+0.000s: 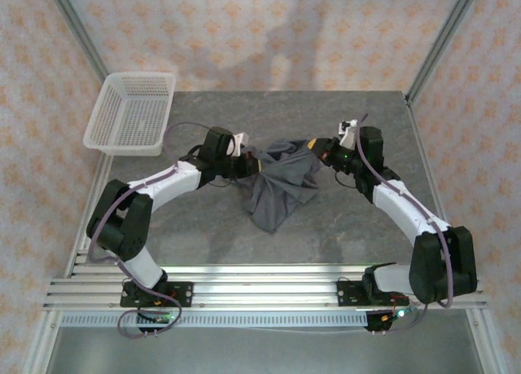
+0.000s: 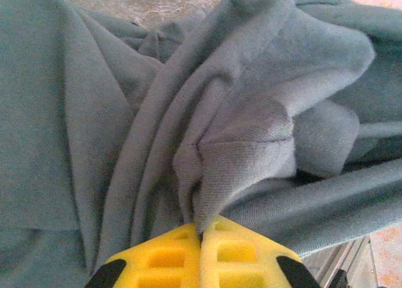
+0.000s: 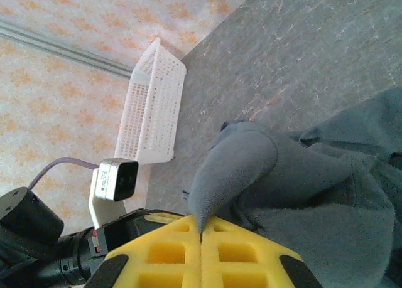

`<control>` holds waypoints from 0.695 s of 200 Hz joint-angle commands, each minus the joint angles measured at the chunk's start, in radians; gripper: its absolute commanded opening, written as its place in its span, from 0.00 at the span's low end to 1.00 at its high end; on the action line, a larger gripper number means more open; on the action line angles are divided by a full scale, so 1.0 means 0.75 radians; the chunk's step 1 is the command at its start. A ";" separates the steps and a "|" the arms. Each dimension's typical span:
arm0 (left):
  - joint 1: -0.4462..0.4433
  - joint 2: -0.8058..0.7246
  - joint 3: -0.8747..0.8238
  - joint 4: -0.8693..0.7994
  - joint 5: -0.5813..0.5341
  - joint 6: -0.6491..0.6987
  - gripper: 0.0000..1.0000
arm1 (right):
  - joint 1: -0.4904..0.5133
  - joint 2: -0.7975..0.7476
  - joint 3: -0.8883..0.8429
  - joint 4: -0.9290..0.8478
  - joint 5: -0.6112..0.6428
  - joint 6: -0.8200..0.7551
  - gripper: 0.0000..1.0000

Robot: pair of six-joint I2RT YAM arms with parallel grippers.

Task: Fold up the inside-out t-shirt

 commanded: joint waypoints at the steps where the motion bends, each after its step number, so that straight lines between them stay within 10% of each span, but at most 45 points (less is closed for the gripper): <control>1: -0.002 -0.073 -0.067 -0.028 -0.023 0.014 0.23 | -0.017 -0.045 -0.011 0.020 -0.064 -0.038 0.00; 31: -0.002 -0.164 0.006 -0.105 -0.113 0.129 0.44 | -0.012 -0.024 -0.023 0.052 -0.151 -0.025 0.00; 93: -0.202 0.002 0.535 -0.589 -0.403 0.587 0.54 | 0.037 -0.001 0.028 0.032 -0.211 -0.053 0.00; 139: -0.222 0.195 0.654 -0.549 -0.429 0.738 0.55 | 0.059 -0.001 0.047 0.010 -0.189 -0.055 0.00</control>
